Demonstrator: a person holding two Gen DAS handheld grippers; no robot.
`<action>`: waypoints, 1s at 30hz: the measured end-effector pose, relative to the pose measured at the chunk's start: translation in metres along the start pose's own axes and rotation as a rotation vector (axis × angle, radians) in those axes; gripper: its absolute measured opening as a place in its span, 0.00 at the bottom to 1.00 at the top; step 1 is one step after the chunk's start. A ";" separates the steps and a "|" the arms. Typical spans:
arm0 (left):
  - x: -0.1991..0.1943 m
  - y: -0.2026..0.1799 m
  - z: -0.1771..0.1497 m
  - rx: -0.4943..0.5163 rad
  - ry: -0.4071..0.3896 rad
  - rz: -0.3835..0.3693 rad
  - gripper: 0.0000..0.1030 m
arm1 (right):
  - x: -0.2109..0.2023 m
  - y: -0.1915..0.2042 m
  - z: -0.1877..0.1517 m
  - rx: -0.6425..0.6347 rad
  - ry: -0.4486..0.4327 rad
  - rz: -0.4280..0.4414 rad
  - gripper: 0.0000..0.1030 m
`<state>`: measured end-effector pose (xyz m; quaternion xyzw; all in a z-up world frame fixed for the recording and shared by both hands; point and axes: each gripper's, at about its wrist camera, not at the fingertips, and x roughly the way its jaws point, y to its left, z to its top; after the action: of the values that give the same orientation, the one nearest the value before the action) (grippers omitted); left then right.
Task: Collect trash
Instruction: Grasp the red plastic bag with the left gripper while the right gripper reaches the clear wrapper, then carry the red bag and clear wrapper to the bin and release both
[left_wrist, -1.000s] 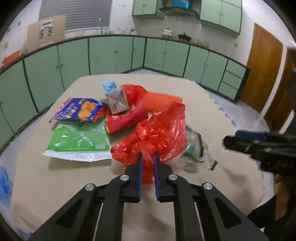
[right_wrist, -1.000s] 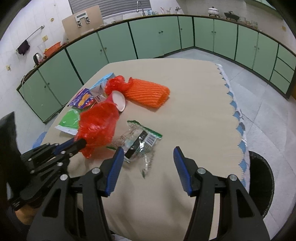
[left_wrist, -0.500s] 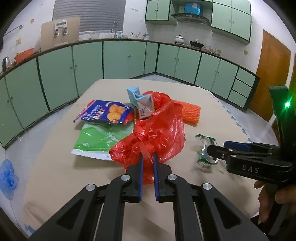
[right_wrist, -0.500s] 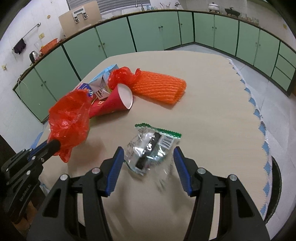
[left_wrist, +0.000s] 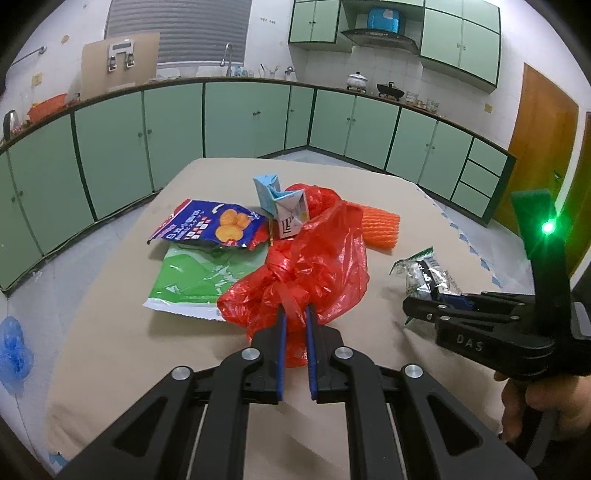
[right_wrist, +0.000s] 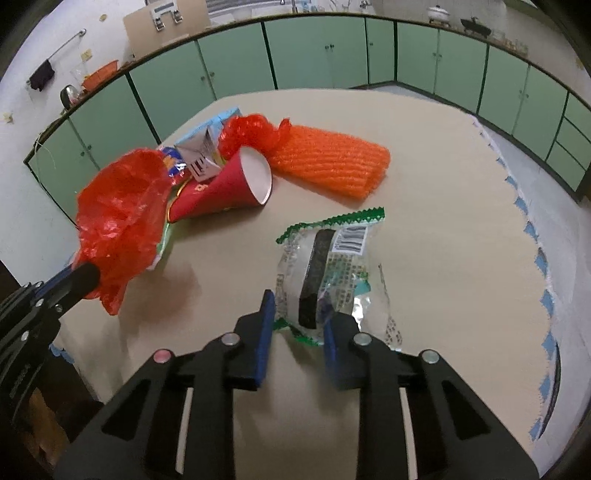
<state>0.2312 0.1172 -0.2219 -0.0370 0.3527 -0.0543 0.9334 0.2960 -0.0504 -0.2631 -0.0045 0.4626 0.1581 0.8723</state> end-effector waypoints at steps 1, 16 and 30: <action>-0.002 -0.002 0.001 0.003 -0.003 -0.003 0.09 | -0.005 -0.001 -0.001 0.000 -0.007 0.001 0.20; -0.020 -0.074 0.007 0.101 -0.008 -0.088 0.09 | -0.097 -0.062 -0.020 0.063 -0.101 -0.067 0.20; 0.005 -0.213 0.010 0.272 0.061 -0.323 0.09 | -0.161 -0.187 -0.084 0.242 -0.129 -0.248 0.20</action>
<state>0.2251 -0.0937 -0.1947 0.0351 0.3597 -0.2513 0.8979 0.1963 -0.2845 -0.2065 0.0537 0.4175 -0.0073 0.9071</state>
